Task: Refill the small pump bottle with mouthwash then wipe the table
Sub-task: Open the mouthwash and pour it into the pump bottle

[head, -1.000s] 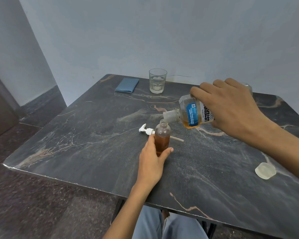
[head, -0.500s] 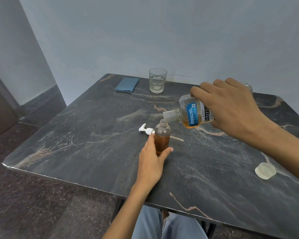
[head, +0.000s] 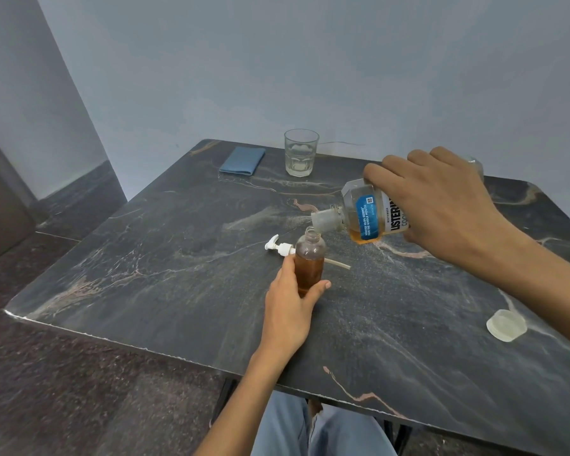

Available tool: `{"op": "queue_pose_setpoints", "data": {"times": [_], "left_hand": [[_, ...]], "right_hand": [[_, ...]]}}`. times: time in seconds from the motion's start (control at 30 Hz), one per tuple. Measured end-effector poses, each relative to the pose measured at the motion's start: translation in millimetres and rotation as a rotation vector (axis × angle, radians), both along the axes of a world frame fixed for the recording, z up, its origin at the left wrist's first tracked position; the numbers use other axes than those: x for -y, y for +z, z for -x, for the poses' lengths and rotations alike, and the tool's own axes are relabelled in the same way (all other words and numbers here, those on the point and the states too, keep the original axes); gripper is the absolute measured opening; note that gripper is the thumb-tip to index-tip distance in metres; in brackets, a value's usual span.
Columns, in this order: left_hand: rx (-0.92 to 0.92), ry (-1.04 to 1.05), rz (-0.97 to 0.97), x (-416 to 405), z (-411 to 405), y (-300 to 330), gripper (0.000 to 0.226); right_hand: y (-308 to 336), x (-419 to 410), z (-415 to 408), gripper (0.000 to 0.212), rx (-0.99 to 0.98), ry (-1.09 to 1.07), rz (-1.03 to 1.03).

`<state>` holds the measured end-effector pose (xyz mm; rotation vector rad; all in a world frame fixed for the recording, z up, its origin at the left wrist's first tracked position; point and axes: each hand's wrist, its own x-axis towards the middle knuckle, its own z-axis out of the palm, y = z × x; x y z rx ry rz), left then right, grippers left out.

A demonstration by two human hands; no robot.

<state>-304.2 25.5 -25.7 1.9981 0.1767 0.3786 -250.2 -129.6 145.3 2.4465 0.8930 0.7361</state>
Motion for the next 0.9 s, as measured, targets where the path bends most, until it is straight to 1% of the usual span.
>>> {"op": "queue_pose_setpoints", "data": {"times": [0.43, 0.73, 0.9], "left_hand": [[-0.017, -0.007, 0.02, 0.2, 0.4, 1.4, 0.047], [0.005, -0.011, 0.016, 0.5, 0.9, 1.6, 0.04], [0.002, -0.013, 0.023, 0.2, 0.9, 2.2, 0.042]], "right_hand": [[0.9, -0.9, 1.6, 0.068, -0.01, -0.008, 0.015], [0.3, -0.1, 0.9, 0.067, -0.002, -0.01, -0.023], [-1.5, 0.1, 1.0, 0.065, 0.001, -0.015, -0.027]]}}
